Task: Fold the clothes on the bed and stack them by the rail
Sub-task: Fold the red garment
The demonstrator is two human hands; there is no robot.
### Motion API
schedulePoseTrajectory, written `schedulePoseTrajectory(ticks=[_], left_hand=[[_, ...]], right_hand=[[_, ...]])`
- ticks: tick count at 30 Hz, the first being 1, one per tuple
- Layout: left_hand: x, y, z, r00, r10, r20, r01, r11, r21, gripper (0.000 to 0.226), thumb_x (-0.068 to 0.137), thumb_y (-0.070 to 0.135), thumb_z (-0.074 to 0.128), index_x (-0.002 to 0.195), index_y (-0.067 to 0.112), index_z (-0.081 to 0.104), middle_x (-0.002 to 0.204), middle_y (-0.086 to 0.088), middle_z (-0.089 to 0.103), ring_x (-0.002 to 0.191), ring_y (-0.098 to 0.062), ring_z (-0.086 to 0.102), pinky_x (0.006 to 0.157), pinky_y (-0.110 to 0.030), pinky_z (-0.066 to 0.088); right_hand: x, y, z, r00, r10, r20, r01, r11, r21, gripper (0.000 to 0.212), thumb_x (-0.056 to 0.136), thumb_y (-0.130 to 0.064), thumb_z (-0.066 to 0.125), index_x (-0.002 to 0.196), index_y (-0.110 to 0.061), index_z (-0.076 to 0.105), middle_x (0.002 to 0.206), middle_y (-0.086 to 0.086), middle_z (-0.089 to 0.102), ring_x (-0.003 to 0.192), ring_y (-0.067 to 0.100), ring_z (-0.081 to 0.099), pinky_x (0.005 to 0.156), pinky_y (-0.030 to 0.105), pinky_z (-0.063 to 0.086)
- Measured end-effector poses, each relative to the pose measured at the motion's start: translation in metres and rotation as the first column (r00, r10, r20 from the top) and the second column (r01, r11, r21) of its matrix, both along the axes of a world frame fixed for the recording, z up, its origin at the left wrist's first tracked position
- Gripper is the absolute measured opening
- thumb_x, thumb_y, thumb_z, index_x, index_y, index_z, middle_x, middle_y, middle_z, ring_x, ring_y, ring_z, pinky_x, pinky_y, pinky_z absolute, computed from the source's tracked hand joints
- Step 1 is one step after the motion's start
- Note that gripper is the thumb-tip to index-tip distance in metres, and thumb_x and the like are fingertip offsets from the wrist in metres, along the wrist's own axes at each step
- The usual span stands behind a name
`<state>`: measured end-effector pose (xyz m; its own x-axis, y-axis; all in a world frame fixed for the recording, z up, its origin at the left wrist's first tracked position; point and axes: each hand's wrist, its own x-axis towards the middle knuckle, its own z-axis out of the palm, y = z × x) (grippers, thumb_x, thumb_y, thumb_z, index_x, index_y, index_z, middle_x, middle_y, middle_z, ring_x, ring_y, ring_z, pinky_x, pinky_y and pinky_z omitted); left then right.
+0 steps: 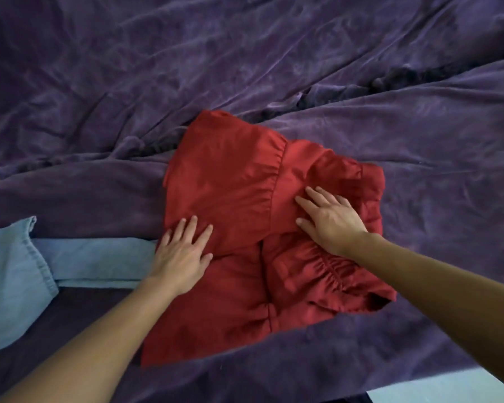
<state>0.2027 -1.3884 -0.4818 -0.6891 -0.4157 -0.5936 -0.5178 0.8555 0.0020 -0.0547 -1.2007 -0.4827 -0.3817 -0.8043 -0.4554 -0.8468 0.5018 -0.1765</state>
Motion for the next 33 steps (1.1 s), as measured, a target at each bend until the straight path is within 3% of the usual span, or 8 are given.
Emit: schedulePoseTrajectory(ticks=[4, 7, 11, 13, 17, 20, 27, 33], left_hand=[[0.019, 0.039, 0.024, 0.950, -0.134, -0.283, 0.150, 0.988, 0.034, 0.054, 0.086, 0.049, 0.047, 0.135, 0.026, 0.053, 0.149, -0.012, 0.039, 0.137, -0.029, 0.037, 0.110, -0.046, 0.031], [0.030, 0.066, 0.022, 0.960, -0.164, -0.228, 0.191, 0.976, 0.104, 0.057, 0.093, 0.050, 0.039, 0.146, 0.031, 0.034, 0.157, -0.008, 0.022, 0.145, -0.024, 0.021, 0.116, -0.041, 0.015], [0.017, 0.062, 0.010, 0.910, -0.063, -0.409, 0.083, 0.996, 0.032, 0.054, 0.089, 0.030, 0.059, 0.140, 0.018, 0.047, 0.150, -0.019, 0.034, 0.133, -0.036, 0.040, 0.107, -0.045, 0.036], [-0.002, 0.058, 0.004, 0.867, 0.000, -0.498, 0.025, 0.999, 0.045, 0.055, 0.088, 0.023, 0.058, 0.141, 0.017, 0.044, 0.149, -0.017, 0.036, 0.130, -0.036, 0.042, 0.102, -0.046, 0.040], [-0.034, 0.062, -0.013, 0.969, 0.037, -0.245, 0.021, 0.972, 0.232, 0.060, 0.097, 0.028, 0.041, 0.151, 0.031, 0.017, 0.159, -0.002, 0.018, 0.143, -0.025, 0.020, 0.111, -0.041, 0.025], [-0.031, 0.057, -0.010, 0.960, 0.173, -0.219, -0.069, 0.907, 0.415, 0.051, 0.097, 0.020, 0.041, 0.147, 0.023, 0.033, 0.154, -0.002, 0.030, 0.141, -0.021, 0.027, 0.113, -0.034, 0.024], [0.054, -0.027, 0.033, 0.366, 0.814, -0.452, -0.597, 0.577, 0.557, 0.023, 0.089, 0.000, 0.052, 0.102, 0.009, 0.069, 0.099, -0.011, 0.070, 0.097, -0.028, 0.065, 0.088, -0.036, 0.049], [0.147, -0.070, 0.036, 0.210, 0.850, -0.483, -0.817, 0.424, 0.391, 0.024, 0.091, 0.008, 0.048, 0.102, 0.009, 0.069, 0.105, -0.017, 0.069, 0.099, -0.033, 0.063, 0.092, -0.046, 0.048]], right_hand=[[0.047, 0.034, 0.027, 1.000, 0.028, 0.005, -0.024, 0.929, -0.369, 0.057, 0.089, -0.050, 0.054, 0.137, -0.020, 0.051, 0.149, 0.011, 0.040, 0.140, 0.029, 0.033, 0.107, 0.049, 0.034], [0.039, 0.050, 0.026, 0.951, -0.309, -0.002, 0.269, 0.829, -0.490, 0.060, 0.086, -0.049, 0.061, 0.136, -0.017, 0.051, 0.148, 0.010, 0.041, 0.139, 0.029, 0.034, 0.107, 0.048, 0.031], [-0.017, 0.057, 0.008, 0.185, -0.890, 0.416, 0.983, 0.171, -0.072, 0.100, 0.065, -0.069, 0.071, 0.143, -0.017, 0.038, 0.145, 0.007, 0.043, 0.129, 0.025, 0.045, 0.106, 0.035, 0.036], [-0.023, 0.061, 0.000, 0.041, -0.860, 0.509, 0.983, 0.126, 0.133, 0.076, 0.061, -0.065, 0.076, 0.120, -0.022, 0.058, 0.126, 0.004, 0.060, 0.103, 0.020, 0.061, 0.089, 0.029, 0.046], [-0.019, 0.058, 0.008, 0.064, -0.808, 0.586, 0.979, 0.165, 0.120, 0.034, 0.071, -0.038, 0.081, 0.098, -0.023, 0.066, 0.107, 0.008, 0.070, 0.083, 0.018, 0.067, 0.080, 0.032, 0.053], [-0.014, 0.043, 0.050, 0.162, -0.677, 0.718, 0.979, 0.200, -0.032, 0.014, 0.079, -0.020, 0.075, 0.092, -0.021, 0.069, 0.101, 0.009, 0.073, 0.080, 0.017, 0.070, 0.075, 0.032, 0.058], [0.081, -0.068, 0.128, 0.819, -0.262, 0.510, 0.481, 0.797, -0.364, 0.046, 0.089, -0.017, 0.062, 0.132, -0.005, 0.051, 0.126, 0.015, 0.061, 0.115, 0.030, 0.058, 0.100, 0.038, 0.042], [0.172, -0.152, 0.083, 0.794, -0.109, 0.598, 0.219, 0.969, -0.115, 0.061, 0.093, -0.020, 0.058, 0.146, -0.007, 0.032, 0.139, 0.020, 0.049, 0.125, 0.031, 0.049, 0.105, 0.033, 0.035]])
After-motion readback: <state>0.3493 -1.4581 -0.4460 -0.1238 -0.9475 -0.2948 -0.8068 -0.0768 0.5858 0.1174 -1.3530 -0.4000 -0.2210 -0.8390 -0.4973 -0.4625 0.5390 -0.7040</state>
